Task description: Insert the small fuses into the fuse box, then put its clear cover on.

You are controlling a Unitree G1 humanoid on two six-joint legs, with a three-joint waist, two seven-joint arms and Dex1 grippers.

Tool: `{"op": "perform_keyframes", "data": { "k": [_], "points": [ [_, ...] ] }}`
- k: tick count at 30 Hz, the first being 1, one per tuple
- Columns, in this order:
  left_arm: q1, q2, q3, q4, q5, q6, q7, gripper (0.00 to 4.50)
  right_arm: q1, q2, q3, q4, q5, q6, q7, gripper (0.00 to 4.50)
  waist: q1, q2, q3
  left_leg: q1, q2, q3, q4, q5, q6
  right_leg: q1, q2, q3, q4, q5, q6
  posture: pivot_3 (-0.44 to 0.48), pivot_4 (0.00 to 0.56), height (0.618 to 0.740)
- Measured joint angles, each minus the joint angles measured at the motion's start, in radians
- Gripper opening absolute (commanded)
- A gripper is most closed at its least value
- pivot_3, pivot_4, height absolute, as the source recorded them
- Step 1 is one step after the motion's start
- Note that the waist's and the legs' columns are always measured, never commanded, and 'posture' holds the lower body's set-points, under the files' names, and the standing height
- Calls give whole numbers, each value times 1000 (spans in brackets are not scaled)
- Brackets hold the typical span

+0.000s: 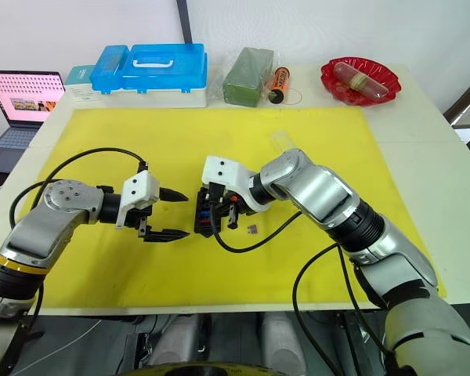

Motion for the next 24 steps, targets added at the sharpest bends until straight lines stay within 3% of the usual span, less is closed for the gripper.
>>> {"op": "perform_keyframes", "data": {
  "k": [17,24],
  "points": [
    [0,-14,0,0,2,0,17,4455,2,-2,56,3,-98,-94,28,0,-1,0,0,1,0,0,0,0,0,0,0,0,1,0,0,0,150,740],
    [0,-16,0,0,4,0,21,4455,-9,23,47,1,-97,-44,42,0,-1,0,-1,1,0,0,0,0,0,0,0,0,1,0,0,0,150,740]
  ]
}}
